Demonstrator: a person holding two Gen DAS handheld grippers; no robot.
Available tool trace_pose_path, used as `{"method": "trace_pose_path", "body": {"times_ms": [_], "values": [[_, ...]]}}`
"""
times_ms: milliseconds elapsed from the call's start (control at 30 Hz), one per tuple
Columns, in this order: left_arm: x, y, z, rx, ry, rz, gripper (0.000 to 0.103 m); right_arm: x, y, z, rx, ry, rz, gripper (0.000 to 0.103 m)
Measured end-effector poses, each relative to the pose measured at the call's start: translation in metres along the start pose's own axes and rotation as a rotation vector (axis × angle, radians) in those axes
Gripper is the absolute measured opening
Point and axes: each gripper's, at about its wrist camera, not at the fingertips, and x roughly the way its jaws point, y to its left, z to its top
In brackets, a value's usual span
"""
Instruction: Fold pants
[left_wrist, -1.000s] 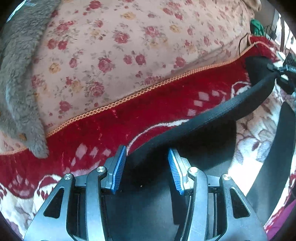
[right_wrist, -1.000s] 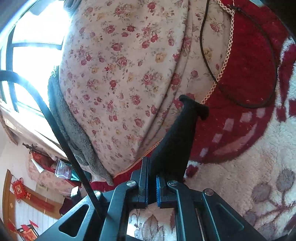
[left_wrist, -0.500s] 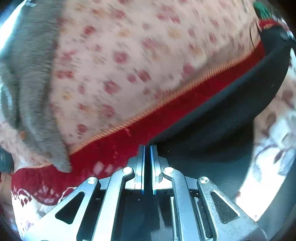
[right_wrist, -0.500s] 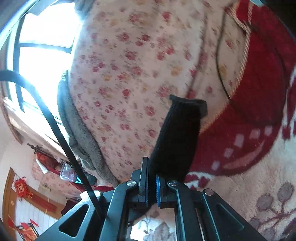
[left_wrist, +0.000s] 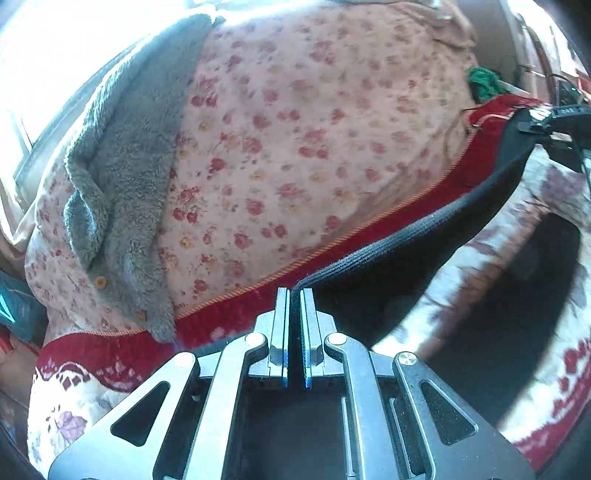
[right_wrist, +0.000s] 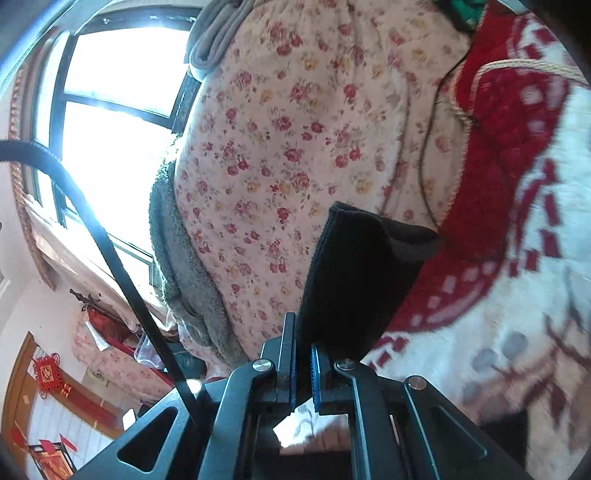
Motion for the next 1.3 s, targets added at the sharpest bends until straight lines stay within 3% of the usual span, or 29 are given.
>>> {"method": "trace_pose_path", "body": {"times_ms": [200, 267, 400, 700, 767, 833, 867, 900, 967, 1033, 1133, 1300], "values": [[-0.032, -0.051, -0.052, 0.035, 0.012, 0.005, 0.005, -0.047, -0.028, -0.048, 0.031, 0.049, -0.064, 0.005], [-0.033, -0.063, -0.073, 0.002, 0.053, -0.025, 0.005, -0.057, -0.043, -0.073, 0.037, 0.078, -0.106, 0.005], [-0.023, -0.074, -0.102, -0.061, 0.116, -0.005, 0.005, -0.058, -0.076, -0.107, 0.094, 0.127, -0.148, 0.005], [-0.027, -0.036, -0.112, -0.299, 0.133, -0.015, 0.004, -0.052, -0.068, -0.104, 0.093, 0.138, -0.117, 0.005], [-0.032, -0.017, -0.118, -0.427, 0.155, -0.057, 0.004, -0.049, -0.065, -0.107, 0.096, 0.192, -0.156, 0.011], [-0.037, 0.001, -0.126, -0.538, 0.183, -0.094, 0.005, -0.053, -0.063, -0.111, 0.098, 0.225, -0.191, 0.023], [-0.04, 0.012, -0.132, -0.595, 0.19, -0.099, 0.011, -0.058, -0.058, -0.115, 0.085, 0.234, -0.188, 0.026], [-0.043, 0.019, -0.136, -0.629, 0.193, -0.1, 0.015, -0.061, -0.054, -0.117, 0.065, 0.24, -0.184, 0.03], [-0.048, 0.041, -0.142, -0.706, 0.196, -0.099, 0.041, -0.063, -0.033, -0.124, -0.024, 0.279, -0.169, 0.04], [-0.051, 0.057, -0.145, -0.758, 0.18, -0.084, 0.047, -0.056, -0.004, -0.134, -0.149, 0.345, -0.146, 0.042], [-0.048, 0.085, -0.146, -0.816, 0.186, -0.027, 0.047, -0.024, 0.047, -0.155, -0.363, 0.438, -0.118, 0.043], [-0.03, 0.124, -0.161, -0.989, 0.216, -0.042, 0.047, 0.054, 0.122, -0.209, -0.73, 0.484, -0.077, 0.048]]}}
